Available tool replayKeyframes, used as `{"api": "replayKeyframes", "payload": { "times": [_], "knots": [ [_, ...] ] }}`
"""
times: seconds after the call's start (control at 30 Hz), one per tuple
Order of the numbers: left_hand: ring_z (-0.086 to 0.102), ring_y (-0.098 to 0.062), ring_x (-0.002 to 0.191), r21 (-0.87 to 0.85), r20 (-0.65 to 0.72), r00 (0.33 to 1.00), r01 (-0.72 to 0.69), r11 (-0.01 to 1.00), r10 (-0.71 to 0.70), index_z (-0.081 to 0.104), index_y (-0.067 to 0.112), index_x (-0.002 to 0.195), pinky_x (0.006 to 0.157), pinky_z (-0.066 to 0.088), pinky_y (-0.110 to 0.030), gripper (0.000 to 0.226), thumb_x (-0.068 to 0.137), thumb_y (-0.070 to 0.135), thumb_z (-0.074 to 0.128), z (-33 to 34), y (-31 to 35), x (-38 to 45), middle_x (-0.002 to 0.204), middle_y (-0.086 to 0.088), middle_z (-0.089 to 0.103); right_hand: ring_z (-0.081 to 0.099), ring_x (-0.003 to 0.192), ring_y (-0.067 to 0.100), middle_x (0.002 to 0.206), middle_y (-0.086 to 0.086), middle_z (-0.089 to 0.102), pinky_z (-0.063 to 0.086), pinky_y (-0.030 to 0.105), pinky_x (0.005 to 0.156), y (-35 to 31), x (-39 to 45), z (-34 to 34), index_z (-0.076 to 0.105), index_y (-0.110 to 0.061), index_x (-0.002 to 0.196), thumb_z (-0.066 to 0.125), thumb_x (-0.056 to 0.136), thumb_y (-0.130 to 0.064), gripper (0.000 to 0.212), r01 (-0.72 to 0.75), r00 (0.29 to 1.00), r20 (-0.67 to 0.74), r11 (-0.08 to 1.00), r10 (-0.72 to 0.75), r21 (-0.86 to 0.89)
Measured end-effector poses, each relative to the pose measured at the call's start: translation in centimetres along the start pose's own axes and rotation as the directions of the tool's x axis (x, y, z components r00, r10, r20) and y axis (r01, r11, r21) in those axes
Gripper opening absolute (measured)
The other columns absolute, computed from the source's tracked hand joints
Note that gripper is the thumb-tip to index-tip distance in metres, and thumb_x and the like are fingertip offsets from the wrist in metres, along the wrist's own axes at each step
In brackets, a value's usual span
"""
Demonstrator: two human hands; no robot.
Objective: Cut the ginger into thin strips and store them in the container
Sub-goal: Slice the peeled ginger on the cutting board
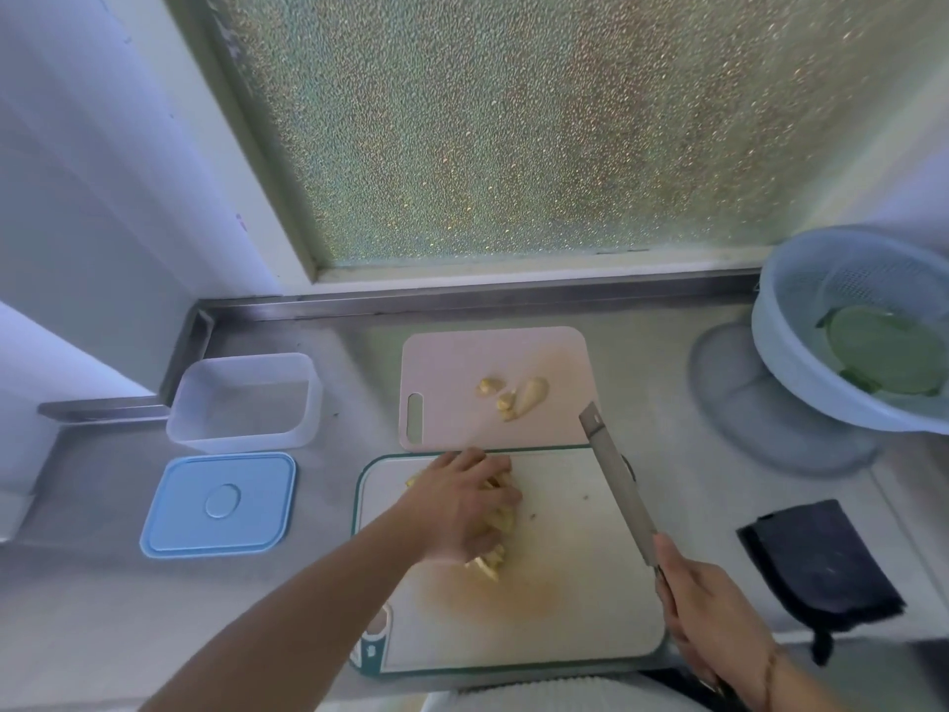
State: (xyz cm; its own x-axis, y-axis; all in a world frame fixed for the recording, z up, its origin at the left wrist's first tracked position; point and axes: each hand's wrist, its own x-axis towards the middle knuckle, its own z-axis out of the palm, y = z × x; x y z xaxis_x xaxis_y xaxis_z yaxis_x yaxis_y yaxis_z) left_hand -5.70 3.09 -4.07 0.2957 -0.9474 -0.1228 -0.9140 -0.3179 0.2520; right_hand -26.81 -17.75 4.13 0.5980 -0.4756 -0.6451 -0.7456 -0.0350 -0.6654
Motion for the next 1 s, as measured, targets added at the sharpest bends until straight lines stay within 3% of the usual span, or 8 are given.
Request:
{"api": "replayKeyframes", "payload": {
  "times": [0.23,0.4,0.57,0.87,1.0],
  "knots": [
    [0.053,-0.025,0.116,-0.128,-0.046,0.998,0.042,0.991,-0.048,0.057,0.041,0.127,0.095,0.049,-0.040,0.053,0.076,0.054,0.064,0.2,-1.3,-3.3,0.139,0.003,0.051,0.020,0.034,0.012,0.050,0.005,0.024,0.019,0.017,0.036,-1.0,0.3,1.3,0.034,-0.010,0.064,0.036,0.092,-0.058,0.055,0.001,0.998,0.062,1.000,0.000,-0.014],
    [0.053,-0.018,0.125,-0.282,0.009,0.963,0.261,0.923,-0.269,0.047,0.030,0.146,0.108,0.037,-0.033,0.059,0.091,0.049,0.063,-1.6,-1.2,-1.8,0.138,0.006,0.058,0.017,0.035,0.013,0.051,0.004,0.023,0.018,0.016,0.037,-1.3,0.3,1.8,0.033,-0.011,0.066,0.037,0.091,-0.058,0.054,-0.010,0.997,0.079,1.000,0.009,0.014],
    [0.053,-0.014,0.119,-0.317,0.175,0.941,0.331,0.889,-0.288,0.064,0.026,0.127,0.102,0.042,-0.032,0.039,0.091,0.041,0.069,-3.5,-2.2,-0.1,0.125,0.009,0.060,0.018,0.036,0.013,0.050,0.004,0.023,0.018,0.017,0.038,-1.4,0.2,1.8,0.033,-0.010,0.068,0.038,0.092,-0.056,0.053,-0.036,0.997,0.066,0.998,0.033,0.048],
    [0.054,-0.011,0.112,-0.308,0.315,0.903,0.389,0.868,-0.293,0.069,0.027,0.116,0.097,0.049,-0.033,0.026,0.091,0.034,0.063,-4.6,-2.6,1.3,0.115,0.013,0.056,0.017,0.035,0.013,0.050,0.004,0.022,0.019,0.017,0.038,-1.4,0.1,2.0,0.030,-0.011,0.065,0.038,0.092,-0.056,0.053,-0.045,0.996,0.083,0.997,0.040,0.059],
    [0.059,-0.013,0.093,-0.277,0.395,0.871,0.416,0.866,-0.292,0.072,0.025,0.094,0.080,0.053,-0.031,0.013,0.087,0.031,0.063,-4.9,-2.5,2.6,0.094,0.014,0.061,0.017,0.035,0.013,0.050,0.004,0.022,0.018,0.017,0.038,-1.3,0.1,2.0,0.032,-0.011,0.065,0.038,0.085,-0.063,0.056,-0.029,0.996,0.086,0.998,0.024,0.051]
  ]
}}
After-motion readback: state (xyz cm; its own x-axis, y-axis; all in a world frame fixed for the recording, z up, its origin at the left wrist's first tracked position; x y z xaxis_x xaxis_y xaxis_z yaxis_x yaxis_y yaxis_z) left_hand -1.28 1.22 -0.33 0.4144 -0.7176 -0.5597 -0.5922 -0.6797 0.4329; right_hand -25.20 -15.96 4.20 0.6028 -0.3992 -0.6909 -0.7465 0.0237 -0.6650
